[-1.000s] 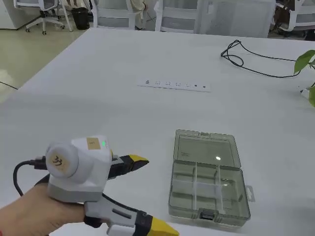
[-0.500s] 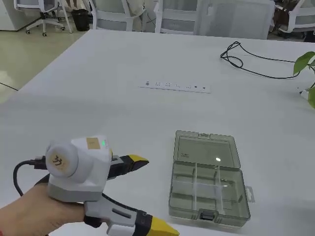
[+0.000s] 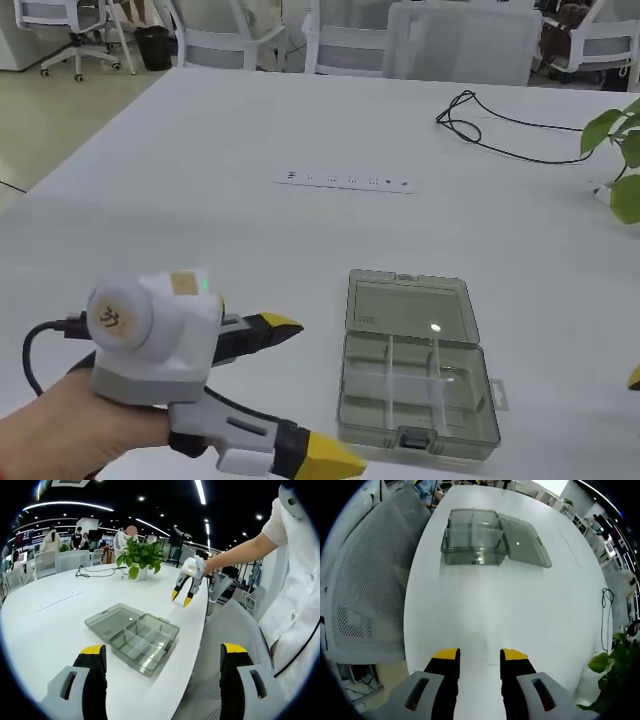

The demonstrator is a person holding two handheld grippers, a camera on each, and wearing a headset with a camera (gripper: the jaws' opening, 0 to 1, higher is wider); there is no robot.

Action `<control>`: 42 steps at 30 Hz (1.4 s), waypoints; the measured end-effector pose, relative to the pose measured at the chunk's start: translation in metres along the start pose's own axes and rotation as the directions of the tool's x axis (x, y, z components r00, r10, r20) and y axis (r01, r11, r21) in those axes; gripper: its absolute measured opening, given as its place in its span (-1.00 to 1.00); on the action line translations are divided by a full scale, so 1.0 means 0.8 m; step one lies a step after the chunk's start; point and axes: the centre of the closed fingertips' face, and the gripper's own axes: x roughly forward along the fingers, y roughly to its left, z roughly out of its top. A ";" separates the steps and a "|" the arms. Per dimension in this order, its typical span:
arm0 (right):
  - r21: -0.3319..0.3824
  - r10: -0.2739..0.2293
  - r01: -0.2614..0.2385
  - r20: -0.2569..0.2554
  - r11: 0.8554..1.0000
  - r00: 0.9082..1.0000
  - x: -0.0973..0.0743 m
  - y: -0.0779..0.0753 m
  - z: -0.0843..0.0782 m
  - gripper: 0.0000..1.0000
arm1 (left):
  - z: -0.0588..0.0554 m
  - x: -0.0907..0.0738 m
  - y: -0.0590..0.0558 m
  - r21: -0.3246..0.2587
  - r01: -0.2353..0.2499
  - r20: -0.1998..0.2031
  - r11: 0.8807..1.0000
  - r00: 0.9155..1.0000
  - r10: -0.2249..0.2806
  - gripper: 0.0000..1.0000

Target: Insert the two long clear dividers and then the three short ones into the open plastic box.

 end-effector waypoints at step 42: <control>-0.081 -0.160 0.185 0.247 0.979 0.956 -0.085 0.043 0.244 -0.35 | 0.076 0.093 -0.062 -0.585 0.194 0.150 0.787 0.980 -0.130 -0.56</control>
